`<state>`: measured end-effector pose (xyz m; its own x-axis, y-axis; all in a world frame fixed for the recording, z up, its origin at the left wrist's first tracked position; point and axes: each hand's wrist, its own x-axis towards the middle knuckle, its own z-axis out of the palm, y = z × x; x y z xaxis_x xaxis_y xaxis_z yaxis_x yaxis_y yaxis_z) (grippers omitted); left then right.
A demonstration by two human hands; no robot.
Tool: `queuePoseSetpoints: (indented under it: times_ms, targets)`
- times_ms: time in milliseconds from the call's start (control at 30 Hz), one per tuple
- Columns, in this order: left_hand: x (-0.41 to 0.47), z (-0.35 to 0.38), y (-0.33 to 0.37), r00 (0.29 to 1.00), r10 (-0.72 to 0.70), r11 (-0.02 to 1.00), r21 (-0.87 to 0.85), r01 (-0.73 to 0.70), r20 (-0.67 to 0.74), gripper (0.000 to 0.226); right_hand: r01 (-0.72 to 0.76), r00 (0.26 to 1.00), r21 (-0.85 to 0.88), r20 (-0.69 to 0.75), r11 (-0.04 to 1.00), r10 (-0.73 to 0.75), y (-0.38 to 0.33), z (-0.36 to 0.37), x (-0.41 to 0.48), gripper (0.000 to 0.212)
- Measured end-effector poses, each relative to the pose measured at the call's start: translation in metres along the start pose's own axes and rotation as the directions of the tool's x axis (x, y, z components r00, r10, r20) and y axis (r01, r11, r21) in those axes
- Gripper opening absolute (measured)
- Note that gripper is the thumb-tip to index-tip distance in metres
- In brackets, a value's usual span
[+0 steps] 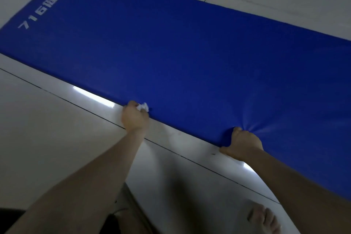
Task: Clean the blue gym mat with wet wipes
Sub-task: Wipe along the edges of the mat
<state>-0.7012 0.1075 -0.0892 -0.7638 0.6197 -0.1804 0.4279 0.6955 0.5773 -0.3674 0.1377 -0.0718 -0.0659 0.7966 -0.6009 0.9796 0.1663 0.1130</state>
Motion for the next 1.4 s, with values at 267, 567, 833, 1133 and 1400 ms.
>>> queuePoseSetpoints:
  times_ms: [267, 567, 833, 1133, 1400]
  targets:
    - [-0.115, 0.041, 0.034, 0.891, 0.31, 0.946, -0.011, -0.325, 0.331, 0.024, -0.003, 1.0, 0.008, 0.011, 1.0, 0.003, 0.0, -0.004, -0.002, 0.083]
    - [0.014, 0.001, 0.025, 0.983, 0.116, 0.938, 0.31, -0.156, 0.143, 0.028, 0.0, 0.999, 0.022, 0.037, 1.0, 0.0, -0.001, -0.005, 0.0, 0.082]
    - [-0.001, 0.004, 0.031, 0.973, 0.13, 0.905, 0.377, -0.195, 0.191, 0.03, 0.012, 0.999, 0.001, 0.033, 1.0, -0.012, -0.003, -0.007, 0.0, 0.077]
    - [-0.118, 0.064, 0.068, 0.726, 0.468, 0.709, 0.276, -0.649, 0.504, 0.019, 0.028, 0.999, 0.035, 0.018, 0.999, -0.029, -0.001, -0.007, -0.001, 0.088]
    - [0.042, -0.02, 0.007, 0.93, 0.291, 0.72, 0.59, -0.366, 0.223, 0.034, 0.036, 0.999, 0.018, 0.028, 0.999, -0.037, 0.0, -0.006, -0.001, 0.079]
